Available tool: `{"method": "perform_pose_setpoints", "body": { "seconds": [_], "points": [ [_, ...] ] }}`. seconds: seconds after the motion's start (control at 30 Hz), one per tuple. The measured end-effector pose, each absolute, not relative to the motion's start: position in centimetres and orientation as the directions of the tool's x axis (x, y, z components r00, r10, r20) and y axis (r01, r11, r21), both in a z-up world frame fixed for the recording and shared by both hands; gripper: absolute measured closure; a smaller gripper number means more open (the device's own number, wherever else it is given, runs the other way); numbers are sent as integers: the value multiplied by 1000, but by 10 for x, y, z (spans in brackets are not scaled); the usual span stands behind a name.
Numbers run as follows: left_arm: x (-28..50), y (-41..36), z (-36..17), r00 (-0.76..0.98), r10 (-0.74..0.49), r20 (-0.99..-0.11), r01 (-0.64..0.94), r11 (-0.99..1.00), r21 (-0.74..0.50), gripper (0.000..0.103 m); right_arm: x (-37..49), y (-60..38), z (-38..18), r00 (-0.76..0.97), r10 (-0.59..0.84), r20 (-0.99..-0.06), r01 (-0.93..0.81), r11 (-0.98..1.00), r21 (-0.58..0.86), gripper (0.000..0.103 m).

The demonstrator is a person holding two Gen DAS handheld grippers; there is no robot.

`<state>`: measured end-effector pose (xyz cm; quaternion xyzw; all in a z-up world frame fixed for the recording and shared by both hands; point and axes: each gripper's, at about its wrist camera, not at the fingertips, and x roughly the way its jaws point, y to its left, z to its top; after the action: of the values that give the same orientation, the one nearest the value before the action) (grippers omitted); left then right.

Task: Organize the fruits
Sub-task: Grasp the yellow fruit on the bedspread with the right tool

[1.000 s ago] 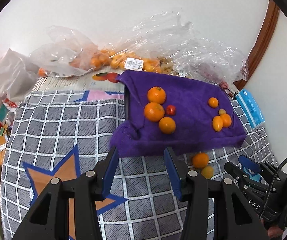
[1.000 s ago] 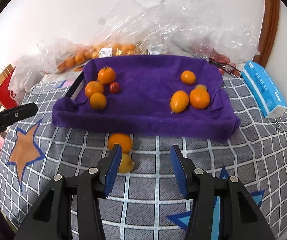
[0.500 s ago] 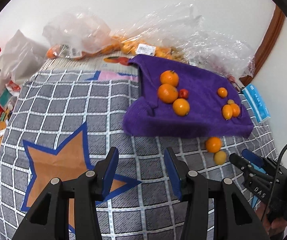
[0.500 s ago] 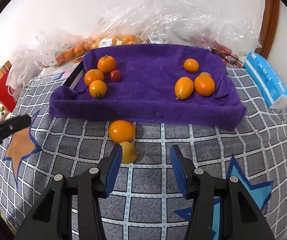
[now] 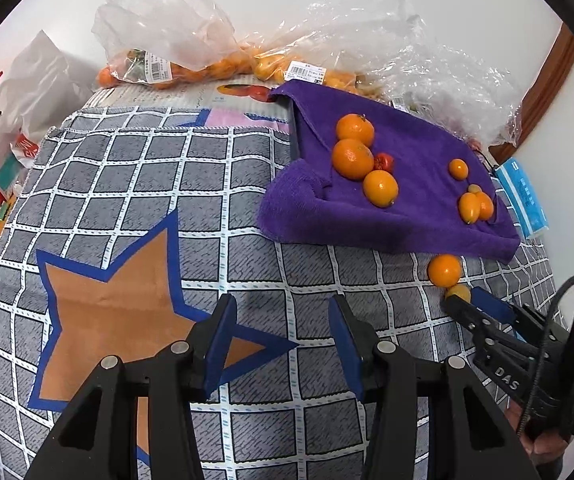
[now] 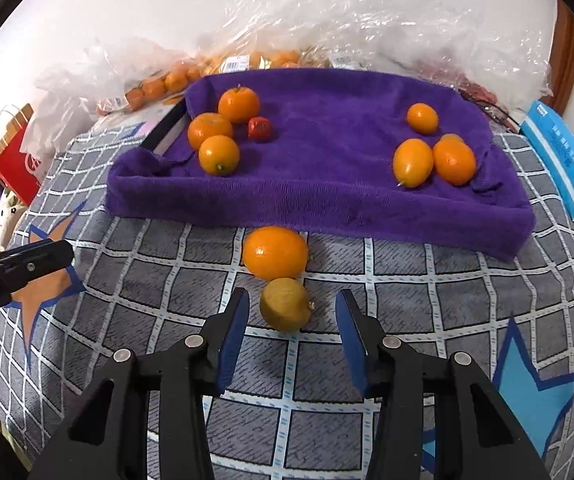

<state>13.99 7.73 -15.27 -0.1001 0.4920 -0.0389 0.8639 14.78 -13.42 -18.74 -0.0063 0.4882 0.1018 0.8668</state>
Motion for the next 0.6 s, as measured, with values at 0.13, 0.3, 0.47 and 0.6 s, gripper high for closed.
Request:
{"method": "perform_pose_setpoints", "body": {
  "seconds": [0.13, 0.3, 0.47, 0.6],
  "points": [
    [140, 73, -153, 510, -163, -845, -29, 978, -207, 57, 147, -133, -188, 509, 172, -843, -206, 976, 75, 74],
    [141, 56, -152, 507, -176, -844, -2, 979, -205, 57, 138, -144, -177, 540, 157, -827, -198, 979, 57, 74],
    [147, 27, -152, 490, -207, -847, 44, 976, -213, 57, 130, -174, -168, 562, 104, -820, -134, 990, 33, 74],
    [154, 0, -153, 475, -239, -847, 86, 970, -226, 57, 127, -201, -164, 569, 54, -821, -76, 997, 12, 74]
  ]
}}
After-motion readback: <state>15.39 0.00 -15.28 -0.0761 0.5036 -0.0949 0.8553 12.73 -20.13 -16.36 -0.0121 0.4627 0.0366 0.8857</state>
